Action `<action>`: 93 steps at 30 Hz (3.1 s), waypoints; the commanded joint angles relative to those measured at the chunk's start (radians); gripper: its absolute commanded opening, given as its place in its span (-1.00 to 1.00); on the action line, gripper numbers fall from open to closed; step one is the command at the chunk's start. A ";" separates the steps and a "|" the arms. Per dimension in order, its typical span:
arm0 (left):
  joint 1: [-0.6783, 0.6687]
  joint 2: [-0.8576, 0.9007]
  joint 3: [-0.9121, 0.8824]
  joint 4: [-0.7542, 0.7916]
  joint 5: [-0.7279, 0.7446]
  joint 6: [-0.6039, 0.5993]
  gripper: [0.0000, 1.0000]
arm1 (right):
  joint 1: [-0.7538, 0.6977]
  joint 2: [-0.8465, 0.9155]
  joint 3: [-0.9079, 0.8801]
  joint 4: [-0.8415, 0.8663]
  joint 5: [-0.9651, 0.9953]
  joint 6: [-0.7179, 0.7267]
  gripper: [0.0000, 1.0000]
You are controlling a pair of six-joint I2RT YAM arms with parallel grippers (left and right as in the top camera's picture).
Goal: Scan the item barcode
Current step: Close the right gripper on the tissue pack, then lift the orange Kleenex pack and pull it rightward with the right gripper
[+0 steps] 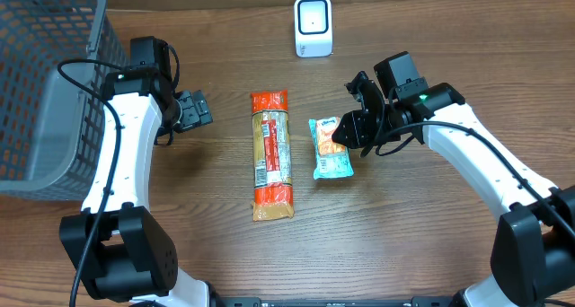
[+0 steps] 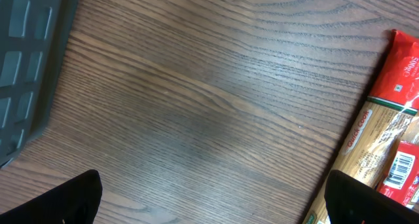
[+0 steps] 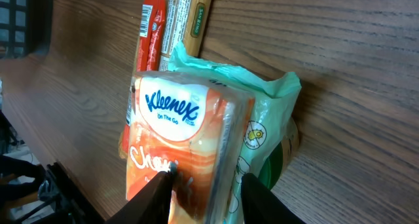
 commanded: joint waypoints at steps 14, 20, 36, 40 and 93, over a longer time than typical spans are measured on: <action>0.003 -0.006 0.009 0.001 -0.009 0.022 1.00 | 0.003 -0.031 -0.038 0.030 -0.006 0.004 -0.84; 0.003 -0.006 0.009 0.001 -0.009 0.022 1.00 | -0.010 -0.111 -0.038 0.024 -0.085 0.004 -0.93; 0.003 -0.006 0.009 0.001 -0.009 0.023 1.00 | -0.238 -0.159 -0.038 -0.071 -0.875 -0.203 -0.93; 0.003 -0.006 0.009 0.001 -0.009 0.023 1.00 | -0.269 -0.159 -0.038 -0.186 -0.946 -0.343 -0.92; 0.003 -0.006 0.009 0.001 -0.009 0.023 0.99 | -0.481 -0.402 -0.038 -0.617 -1.050 -0.493 -0.93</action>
